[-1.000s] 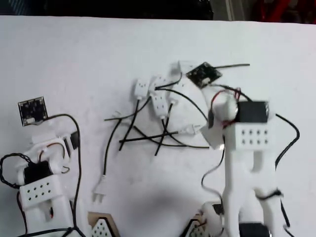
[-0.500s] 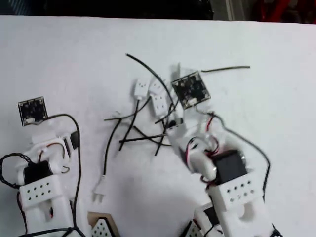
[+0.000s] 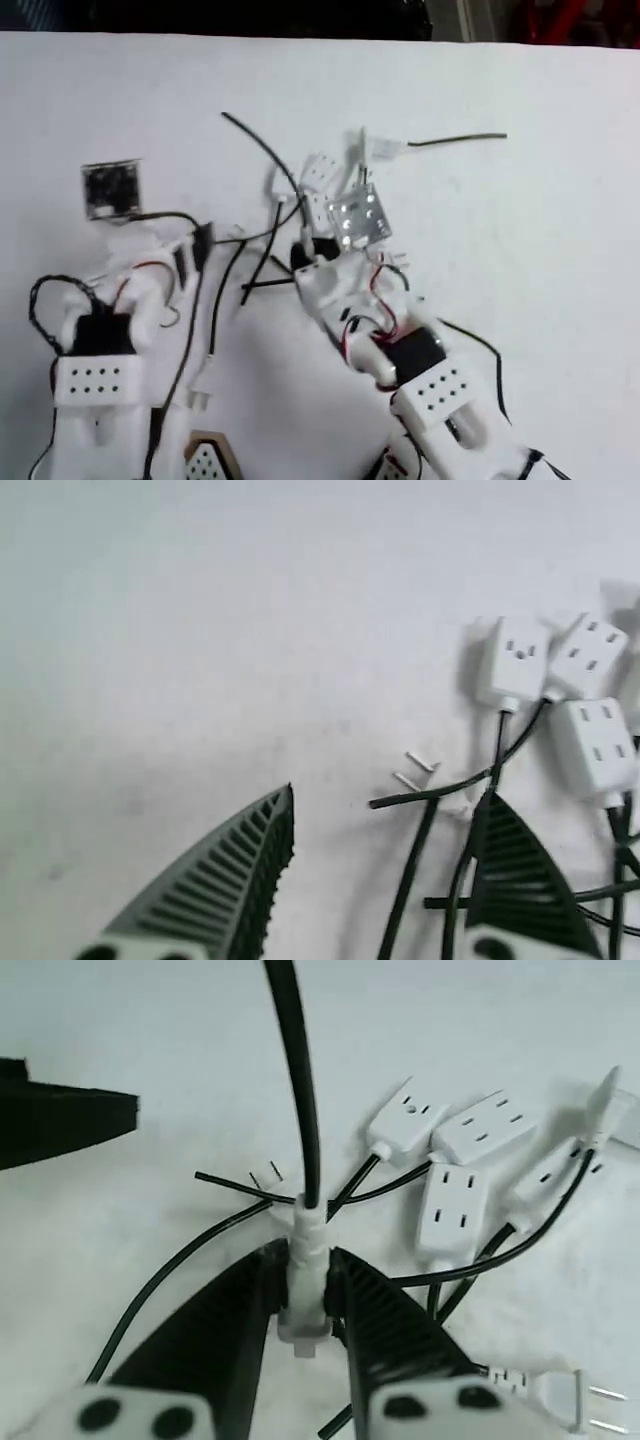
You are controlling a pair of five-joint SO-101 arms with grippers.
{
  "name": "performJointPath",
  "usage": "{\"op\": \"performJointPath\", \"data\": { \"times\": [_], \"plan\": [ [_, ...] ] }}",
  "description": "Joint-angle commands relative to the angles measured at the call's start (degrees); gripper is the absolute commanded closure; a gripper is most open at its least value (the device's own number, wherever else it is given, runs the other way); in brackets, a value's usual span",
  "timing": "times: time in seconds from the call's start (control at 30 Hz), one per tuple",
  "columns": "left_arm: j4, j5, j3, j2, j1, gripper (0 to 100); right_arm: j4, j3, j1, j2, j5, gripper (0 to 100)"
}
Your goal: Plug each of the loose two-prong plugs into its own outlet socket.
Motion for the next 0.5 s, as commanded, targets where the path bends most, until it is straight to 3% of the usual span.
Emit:
{"op": "performJointPath", "data": {
  "times": [0.0,0.3,0.47],
  "plan": [
    [-1.2,0.5,-4.7,-1.1,8.5,72,-4.0,1.3,-2.1,-1.5,-0.5,98.1],
    [-0.7,-2.5,-5.6,-1.1,21.3,72,-4.1,2.8,-3.6,-1.5,-0.5,98.1],
    [0.9,-3.3,-5.5,-1.1,24.8,72,-4.4,3.5,-3.2,-1.5,-0.5,98.1]
  ]
}}
